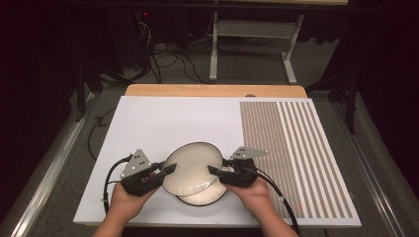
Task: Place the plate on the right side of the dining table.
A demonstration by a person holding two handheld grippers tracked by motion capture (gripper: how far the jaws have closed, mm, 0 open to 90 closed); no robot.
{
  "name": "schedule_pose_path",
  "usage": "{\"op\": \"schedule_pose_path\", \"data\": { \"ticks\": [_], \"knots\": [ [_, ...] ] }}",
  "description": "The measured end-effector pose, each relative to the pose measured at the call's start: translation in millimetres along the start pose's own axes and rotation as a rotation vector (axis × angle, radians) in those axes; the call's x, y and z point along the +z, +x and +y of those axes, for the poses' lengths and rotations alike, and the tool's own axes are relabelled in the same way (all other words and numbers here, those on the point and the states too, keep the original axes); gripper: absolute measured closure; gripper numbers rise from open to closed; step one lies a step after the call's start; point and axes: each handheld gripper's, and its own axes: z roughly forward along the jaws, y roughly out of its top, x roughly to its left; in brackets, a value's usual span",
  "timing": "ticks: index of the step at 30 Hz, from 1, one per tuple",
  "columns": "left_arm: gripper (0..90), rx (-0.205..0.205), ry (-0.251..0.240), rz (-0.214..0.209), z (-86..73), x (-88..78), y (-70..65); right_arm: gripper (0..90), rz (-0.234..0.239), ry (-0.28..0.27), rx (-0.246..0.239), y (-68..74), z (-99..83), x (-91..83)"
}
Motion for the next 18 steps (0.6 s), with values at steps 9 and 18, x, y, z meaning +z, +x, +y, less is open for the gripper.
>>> {"op": "schedule_pose_path", "data": {
  "ticks": [9, 18],
  "knots": [
    [76.9, -0.002, -0.001, -0.002, 0.0, 0.0, -0.3, 71.1, 0.004, 0.020, 0.021, -0.8, -3.5, 2.2],
    [77.0, -0.013, 0.001, -0.003, 0.0, 0.1, 0.1, 76.0, 0.026, 0.029, 0.059, -4.1, -5.7, 2.6]
  ]
}}
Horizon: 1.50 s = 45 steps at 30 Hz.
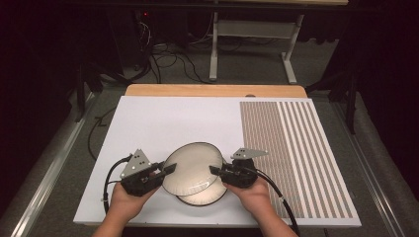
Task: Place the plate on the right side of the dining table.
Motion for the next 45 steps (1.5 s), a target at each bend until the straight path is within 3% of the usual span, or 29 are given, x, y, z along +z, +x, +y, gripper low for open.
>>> {"op": "schedule_pose_path", "data": {
  "ticks": [7, 12, 16, 26, 29, 36, 45],
  "knots": [
    [79.4, -0.029, -0.018, -0.013, 0.8, -3.1, 2.2, 80.2, 0.023, -0.012, 0.025, -2.0, 0.7, -4.0],
    [80.0, -0.013, -0.017, -0.008, 1.3, -4.7, 0.8, 82.4, 0.020, -0.028, 0.021, 0.7, 2.5, -9.1],
    [79.9, -0.027, -0.027, -0.014, 1.4, -5.1, 1.6, 83.2, 0.015, -0.040, 0.023, 1.2, 4.0, -13.3],
    [79.8, -0.069, -0.062, -0.038, 0.9, -5.0, 2.6, 84.9, 0.009, -0.088, -0.007, 3.5, 8.2, -26.7],
    [80.0, -0.077, -0.079, -0.015, 0.5, -5.9, 2.8, 85.9, 0.005, -0.105, -0.010, 3.6, 9.3, -31.1],
    [80.1, -0.103, -0.109, -0.025, 1.2, -6.6, 3.2, 86.9, 0.002, -0.141, -0.024, 6.3, 11.5, -38.6],
    [80.2, -0.108, -0.073, -0.049, 1.1, -0.6, 2.0, 87.1, -0.017, -0.147, -0.037, 5.1, 13.1, -47.1]
  ]
}}
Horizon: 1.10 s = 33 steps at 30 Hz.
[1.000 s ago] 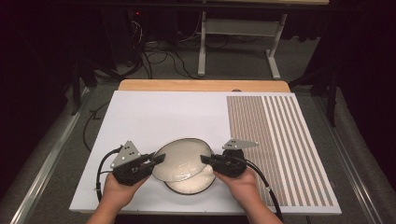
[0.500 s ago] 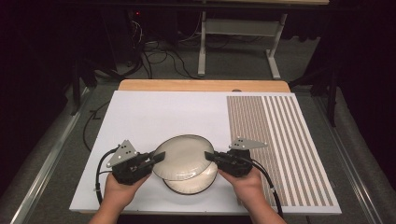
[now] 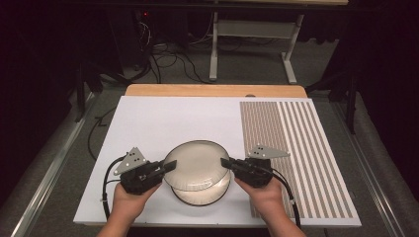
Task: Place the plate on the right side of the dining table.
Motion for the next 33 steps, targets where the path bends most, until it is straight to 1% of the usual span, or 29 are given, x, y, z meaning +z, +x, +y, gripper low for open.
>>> {"op": "schedule_pose_path", "data": {
  "ticks": [6, 9, 14, 17, 18, 20, 21, 25, 27, 31, 33],
  "knots": [
    [80.3, -0.006, -0.009, -0.005, 2.5, 1.0, -4.1, 87.3, -0.005, -0.002, -0.009, -0.1, 2.1, -5.7],
    [80.3, -0.004, -0.003, -0.013, 5.2, 2.5, -7.2, 87.3, -0.012, -0.012, -0.017, 0.7, 3.3, -11.0],
    [80.2, 0.004, -0.004, -0.025, 11.3, 8.9, -14.6, 87.3, -0.030, -0.024, -0.020, -1.0, 4.8, -23.2],
    [80.3, 0.010, -0.010, -0.034, 16.9, 14.2, -19.3, 87.3, -0.039, -0.038, -0.028, -3.8, 6.9, -31.6],
    [80.2, 0.018, -0.009, -0.033, 18.8, 15.9, -21.2, 87.3, -0.043, -0.040, -0.033, -5.2, 7.2, -34.6],
    [80.3, 0.024, -0.008, -0.037, 22.0, 19.4, -24.6, 87.3, -0.049, -0.043, -0.026, -7.1, 7.6, -40.1],
    [80.2, 0.021, -0.007, -0.040, 23.5, 21.4, -25.6, 87.3, -0.051, -0.046, -0.031, -8.5, 8.0, -42.4],
    [80.2, 0.010, -0.002, -0.056, 28.7, 33.8, -29.0, 87.4, -0.070, -0.038, -0.036, -15.1, 10.4, -51.9],
    [80.2, 0.010, 0.004, -0.061, 31.3, 42.1, -32.3, 87.4, -0.083, -0.036, -0.043, -20.2, 11.2, -57.5],
    [80.0, 0.008, 0.023, -0.071, 36.7, 62.5, -39.9, 87.3, -0.107, -0.031, -0.046, -33.1, 10.6, -71.0],
    [79.9, 0.006, 0.035, -0.079, 39.3, 73.5, -43.8, 87.4, -0.118, -0.032, -0.035, -40.5, 8.7, -78.2]
  ]
}}
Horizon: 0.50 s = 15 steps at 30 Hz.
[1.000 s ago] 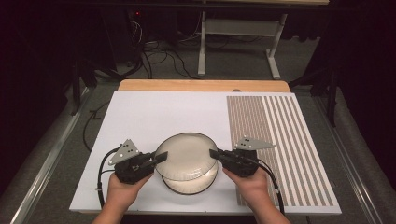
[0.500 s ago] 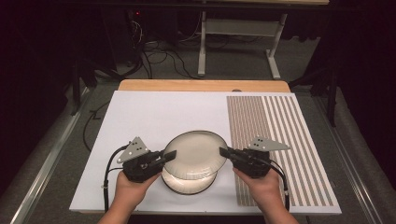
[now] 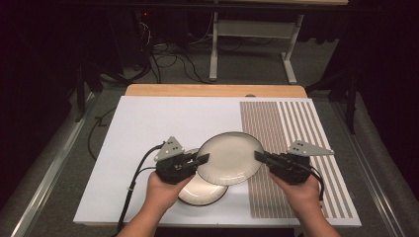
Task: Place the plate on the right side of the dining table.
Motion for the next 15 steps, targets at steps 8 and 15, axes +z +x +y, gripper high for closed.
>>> {"op": "schedule_pose_path", "data": {
  "ticks": [8, 15],
  "knots": [
    [79.1, -0.018, 0.030, -0.018, 7.5, 39.2, -9.0, 87.5, -0.059, -0.010, 0.029, -25.9, -8.5, -21.8],
    [78.4, -0.020, 0.035, -0.019, 13.8, 65.1, -20.8, 87.5, -0.099, -0.030, 0.057, -41.8, -15.8, -40.0]
  ]
}}
